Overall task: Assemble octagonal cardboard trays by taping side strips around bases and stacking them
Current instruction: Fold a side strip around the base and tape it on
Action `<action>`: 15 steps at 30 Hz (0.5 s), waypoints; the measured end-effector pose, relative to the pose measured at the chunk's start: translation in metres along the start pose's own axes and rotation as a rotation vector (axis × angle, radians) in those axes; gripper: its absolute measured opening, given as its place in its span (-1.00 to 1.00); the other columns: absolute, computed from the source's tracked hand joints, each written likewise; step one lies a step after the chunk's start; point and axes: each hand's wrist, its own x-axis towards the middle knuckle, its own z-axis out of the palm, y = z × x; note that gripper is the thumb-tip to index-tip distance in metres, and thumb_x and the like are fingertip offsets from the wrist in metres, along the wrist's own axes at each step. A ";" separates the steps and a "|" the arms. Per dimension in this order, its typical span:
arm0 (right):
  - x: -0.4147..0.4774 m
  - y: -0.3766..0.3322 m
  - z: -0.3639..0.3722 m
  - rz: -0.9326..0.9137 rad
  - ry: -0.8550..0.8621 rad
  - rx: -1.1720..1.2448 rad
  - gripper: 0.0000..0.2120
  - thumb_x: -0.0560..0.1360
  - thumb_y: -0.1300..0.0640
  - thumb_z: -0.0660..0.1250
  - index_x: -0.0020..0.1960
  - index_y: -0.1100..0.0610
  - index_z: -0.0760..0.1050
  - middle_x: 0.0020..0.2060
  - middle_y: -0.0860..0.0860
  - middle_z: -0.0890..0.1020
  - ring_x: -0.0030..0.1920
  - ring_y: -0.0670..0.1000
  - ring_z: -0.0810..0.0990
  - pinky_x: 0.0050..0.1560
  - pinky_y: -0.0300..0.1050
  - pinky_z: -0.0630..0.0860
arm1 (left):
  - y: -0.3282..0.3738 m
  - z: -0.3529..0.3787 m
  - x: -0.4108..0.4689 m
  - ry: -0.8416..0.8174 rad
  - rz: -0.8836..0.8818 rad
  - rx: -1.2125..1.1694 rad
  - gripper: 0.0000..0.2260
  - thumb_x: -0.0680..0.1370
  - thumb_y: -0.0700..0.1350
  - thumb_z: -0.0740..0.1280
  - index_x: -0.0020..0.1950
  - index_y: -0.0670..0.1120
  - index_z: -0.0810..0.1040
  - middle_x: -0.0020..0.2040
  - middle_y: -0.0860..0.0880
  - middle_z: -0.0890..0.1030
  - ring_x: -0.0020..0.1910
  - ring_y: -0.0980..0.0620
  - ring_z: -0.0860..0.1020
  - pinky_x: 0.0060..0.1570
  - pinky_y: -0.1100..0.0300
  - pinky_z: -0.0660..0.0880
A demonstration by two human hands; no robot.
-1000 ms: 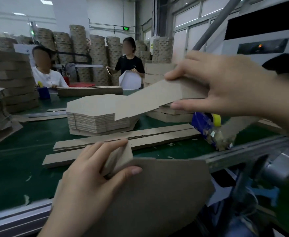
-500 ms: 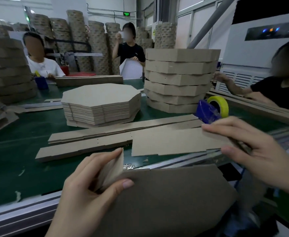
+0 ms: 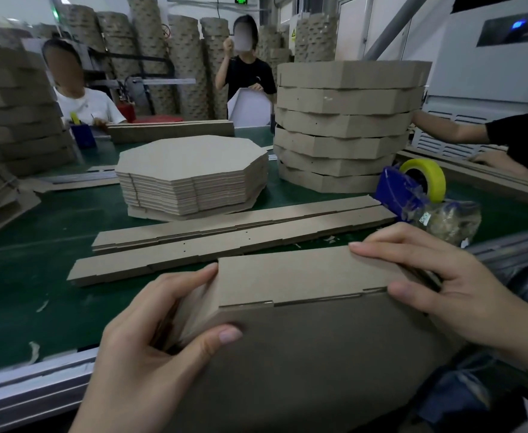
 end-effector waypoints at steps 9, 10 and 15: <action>-0.002 0.004 -0.004 0.017 -0.028 0.023 -0.62 0.49 0.01 0.30 0.29 0.06 0.50 0.11 -0.13 0.53 0.18 -0.09 0.52 0.20 -0.35 0.38 | 0.000 0.002 0.000 -0.003 0.025 0.057 -0.54 0.28 0.24 0.41 0.16 0.20 0.57 0.03 0.20 0.61 0.01 0.23 0.56 -0.05 0.49 0.42; -0.002 0.004 -0.004 0.017 -0.034 0.021 -0.62 0.49 0.04 0.29 0.30 0.06 0.50 0.11 -0.14 0.53 0.18 -0.10 0.52 0.20 -0.36 0.37 | 0.001 0.002 0.000 -0.008 0.023 0.064 -0.53 0.28 0.25 0.40 0.17 0.24 0.54 0.03 0.22 0.60 0.01 0.25 0.56 -0.07 0.50 0.42; 0.003 0.004 -0.003 0.048 -0.109 0.070 -0.59 0.48 0.04 0.29 0.32 0.07 0.48 0.10 -0.10 0.52 0.18 -0.08 0.51 0.19 -0.33 0.40 | 0.011 0.004 0.010 -0.156 0.132 0.190 -0.59 0.43 0.22 0.32 0.27 0.23 0.51 0.22 0.09 0.53 0.17 0.10 0.53 0.12 0.37 0.40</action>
